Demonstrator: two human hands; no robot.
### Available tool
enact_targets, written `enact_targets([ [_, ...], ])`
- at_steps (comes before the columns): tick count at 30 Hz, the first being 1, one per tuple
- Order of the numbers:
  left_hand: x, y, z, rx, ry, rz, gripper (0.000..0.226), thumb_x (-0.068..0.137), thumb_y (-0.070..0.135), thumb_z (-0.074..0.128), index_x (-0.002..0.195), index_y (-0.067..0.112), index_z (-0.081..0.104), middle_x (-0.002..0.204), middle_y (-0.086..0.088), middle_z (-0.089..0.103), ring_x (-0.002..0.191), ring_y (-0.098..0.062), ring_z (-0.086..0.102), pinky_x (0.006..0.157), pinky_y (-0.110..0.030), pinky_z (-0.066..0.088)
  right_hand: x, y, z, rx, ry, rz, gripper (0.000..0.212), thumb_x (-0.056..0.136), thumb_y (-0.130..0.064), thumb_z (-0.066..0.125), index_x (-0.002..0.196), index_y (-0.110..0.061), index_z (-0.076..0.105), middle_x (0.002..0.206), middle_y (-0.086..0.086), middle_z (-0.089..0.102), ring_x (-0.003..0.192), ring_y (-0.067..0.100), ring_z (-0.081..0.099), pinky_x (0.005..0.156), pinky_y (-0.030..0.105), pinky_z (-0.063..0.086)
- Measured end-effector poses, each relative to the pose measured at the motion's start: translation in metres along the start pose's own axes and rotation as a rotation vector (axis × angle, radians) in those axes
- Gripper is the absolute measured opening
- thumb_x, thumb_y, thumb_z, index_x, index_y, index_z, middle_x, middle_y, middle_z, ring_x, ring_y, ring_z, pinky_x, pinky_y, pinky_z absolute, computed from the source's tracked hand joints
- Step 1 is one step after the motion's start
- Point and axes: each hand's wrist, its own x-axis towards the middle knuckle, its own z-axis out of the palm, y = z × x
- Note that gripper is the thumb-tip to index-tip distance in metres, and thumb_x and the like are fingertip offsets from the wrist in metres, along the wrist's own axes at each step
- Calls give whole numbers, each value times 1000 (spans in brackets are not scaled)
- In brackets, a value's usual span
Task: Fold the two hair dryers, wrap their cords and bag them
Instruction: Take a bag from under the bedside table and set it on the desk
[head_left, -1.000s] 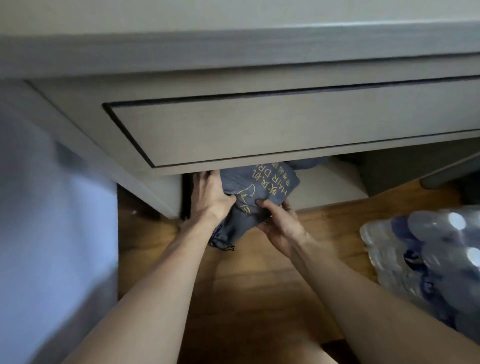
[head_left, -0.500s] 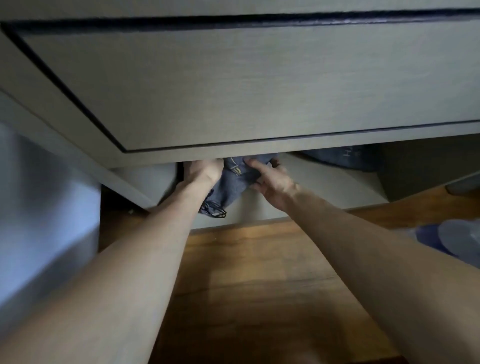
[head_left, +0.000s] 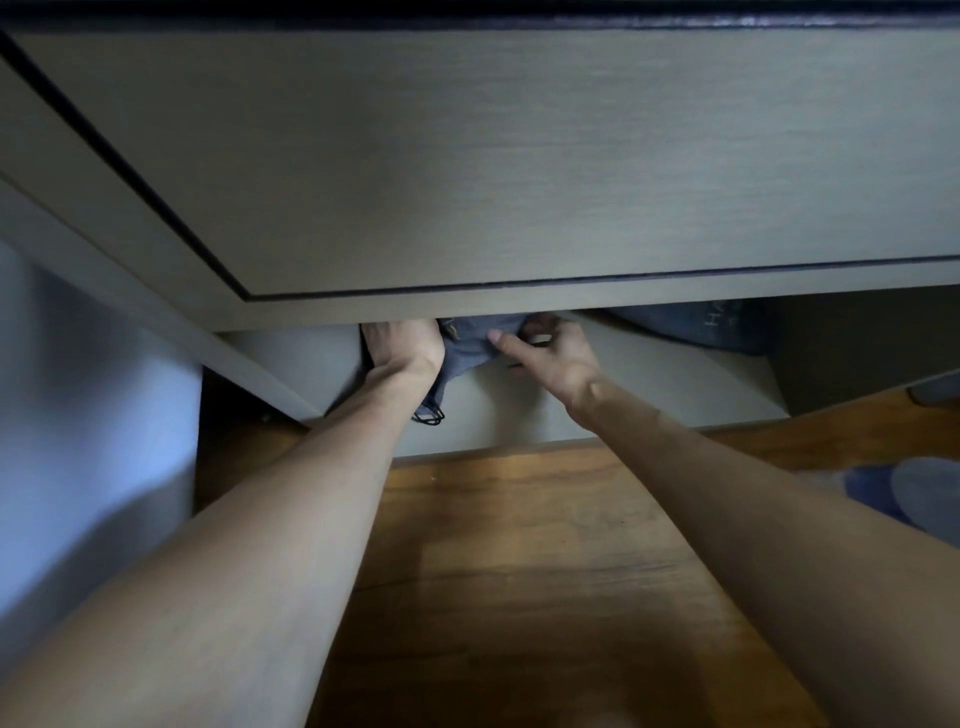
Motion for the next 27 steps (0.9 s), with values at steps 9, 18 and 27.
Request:
enact_targets([
  [9, -56, -13, 10, 71, 271, 171, 29, 73, 10, 67, 100, 0, 61, 103, -27, 62, 99, -42, 59, 90, -44, 46, -4, 10, -8, -465, 94, -149, 43, 78, -57, 66, 87, -15, 67, 95, 5, 73, 97, 24, 66, 80, 28, 50],
  [18, -75, -33, 31, 121, 63, 370, 34, 82, 33, 50, 94, 13, 75, 102, -5, 67, 97, -28, 59, 85, -40, 42, -4, 7, -12, -893, 140, -404, 43, 85, -44, 62, 120, -19, 60, 125, 12, 56, 120, 32, 48, 99, 44, 39],
  [27, -43, -30, 25, 229, -47, 334, 49, 97, 28, 41, 141, 8, 45, 151, -7, 41, 149, -23, 16, 119, -35, 11, 0, 14, -19, -1144, 194, -491, 42, 85, -36, 61, 124, -20, 58, 127, 15, 49, 123, 34, 42, 106, 54, 28],
])
